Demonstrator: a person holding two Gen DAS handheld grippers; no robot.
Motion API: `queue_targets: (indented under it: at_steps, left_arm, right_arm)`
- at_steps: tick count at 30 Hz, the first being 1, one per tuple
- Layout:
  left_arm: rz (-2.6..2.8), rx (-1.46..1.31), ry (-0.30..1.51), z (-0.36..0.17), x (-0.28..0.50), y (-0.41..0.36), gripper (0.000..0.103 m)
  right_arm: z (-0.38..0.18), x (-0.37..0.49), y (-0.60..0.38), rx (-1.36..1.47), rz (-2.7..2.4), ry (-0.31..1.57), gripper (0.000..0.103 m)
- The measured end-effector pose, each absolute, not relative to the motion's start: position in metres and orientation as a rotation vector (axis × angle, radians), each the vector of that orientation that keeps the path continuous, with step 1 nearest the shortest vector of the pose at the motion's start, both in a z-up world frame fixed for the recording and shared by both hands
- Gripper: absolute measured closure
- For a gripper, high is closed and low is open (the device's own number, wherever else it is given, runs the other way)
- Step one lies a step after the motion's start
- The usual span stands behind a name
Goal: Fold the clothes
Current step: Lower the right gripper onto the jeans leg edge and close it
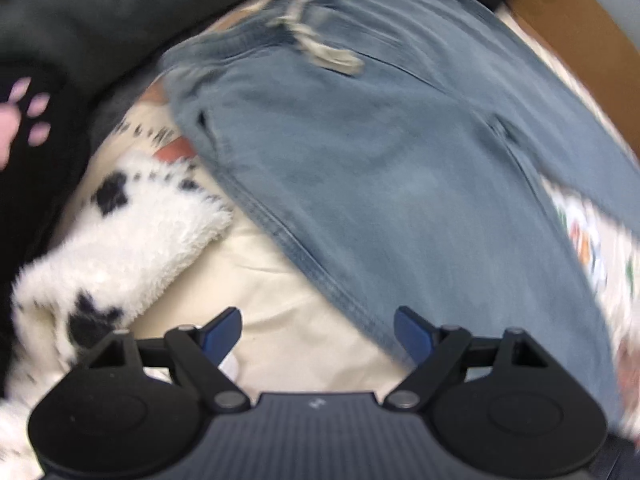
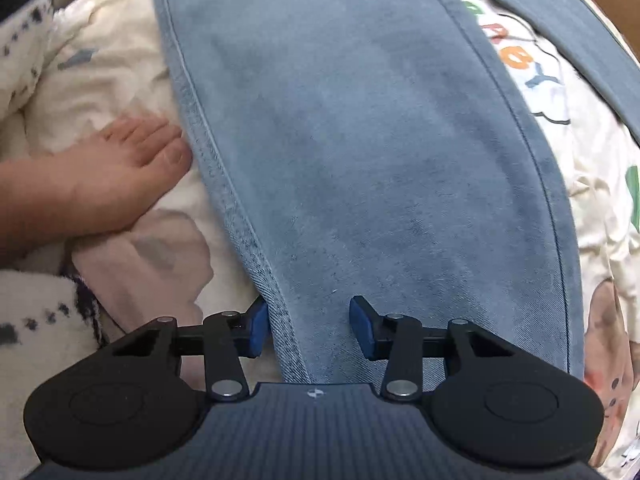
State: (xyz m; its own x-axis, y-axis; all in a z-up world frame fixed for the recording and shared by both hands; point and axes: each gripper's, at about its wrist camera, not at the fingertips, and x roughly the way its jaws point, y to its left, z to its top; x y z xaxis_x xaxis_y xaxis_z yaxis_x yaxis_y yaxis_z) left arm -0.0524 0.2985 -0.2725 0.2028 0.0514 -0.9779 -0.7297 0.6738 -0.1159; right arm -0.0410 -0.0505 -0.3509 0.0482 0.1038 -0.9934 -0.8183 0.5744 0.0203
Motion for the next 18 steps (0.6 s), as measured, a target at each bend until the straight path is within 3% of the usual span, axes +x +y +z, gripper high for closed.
queue_targets:
  at_steps: [2, 6, 8, 10, 12, 18]
  left_arm:
    - [0.62, -0.7, 1.248, -0.28, -0.052, 0.307, 0.018]
    - [0.641, -0.753, 1.223, -0.291, -0.05, 0.324, 0.022]
    - [0.657, -0.801, 1.196, -0.296, -0.053, 0.335, 0.026]
    - [0.686, -0.842, 1.178, -0.302, -0.056, 0.346, 0.038]
    - [0.704, -0.875, 1.178, -0.31, -0.057, 0.352, 0.041]
    - [0.713, -0.969, 1.156, -0.332, -0.054, 0.352, 0.042]
  right_arm:
    - [-0.351, -0.037, -0.055, -0.641, 0.777, 1.367, 0.054]
    - [-0.347, -0.02, -0.069, -0.492, 0.724, 1.431, 0.075]
    - [-0.345, -0.008, -0.08, -0.387, 0.686, 1.471, 0.08]
    - [-0.343, 0.0, -0.088, -0.318, 0.663, 1.491, 0.086]
    - [-0.341, 0.003, -0.092, -0.284, 0.653, 1.499, 0.093]
    - [-0.336, 0.005, -0.097, -0.257, 0.645, 1.501, 0.095]
